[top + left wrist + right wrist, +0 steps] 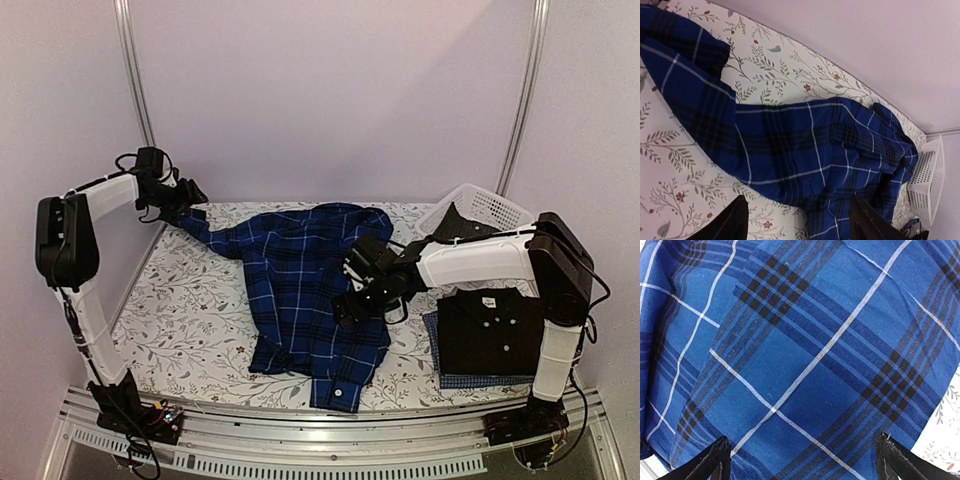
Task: Fold and stack the long sleeve shirts
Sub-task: Flatten out the crumpled shirt at the center of the board.
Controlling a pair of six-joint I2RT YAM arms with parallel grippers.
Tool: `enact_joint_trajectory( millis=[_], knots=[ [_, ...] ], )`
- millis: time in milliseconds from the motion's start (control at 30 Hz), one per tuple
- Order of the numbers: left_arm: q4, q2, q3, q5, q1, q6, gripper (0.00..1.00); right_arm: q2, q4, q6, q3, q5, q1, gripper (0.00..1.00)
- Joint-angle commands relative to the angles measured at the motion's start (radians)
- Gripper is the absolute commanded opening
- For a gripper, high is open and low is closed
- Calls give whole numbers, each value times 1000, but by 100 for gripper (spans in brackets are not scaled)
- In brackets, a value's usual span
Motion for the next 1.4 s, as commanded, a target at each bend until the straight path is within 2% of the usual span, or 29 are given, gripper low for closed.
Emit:
enact_joint_trajectory(
  millis=[0,267,367,567,700,967,1067,1233,1367],
  knots=[
    [189,-217,-285,89,-76,-69,68,-33,-2,-18,33,41,5,99],
    [309,-462,-703,146,-243,-185,66,-29,22,-37,62,34,5,99],
    [368,-527,-815,166,-306,-239,64,-27,29,-39,65,33,5,99],
    [466,-555,-971,195,-422,-336,58,-15,34,-39,70,32,5,99],
    [529,-541,-1033,187,-449,-368,52,-9,34,-35,75,34,5,99],
    [679,-491,-1102,231,-500,-440,44,3,44,-29,87,50,5,99],
    [752,-469,-1132,252,-516,-475,35,22,44,-23,98,46,5,99],
    [715,-474,-1150,211,-516,-464,1,39,49,-14,99,49,5,99],
    [541,-526,-1125,85,-492,-379,0,48,55,-10,94,45,5,99]
  ],
)
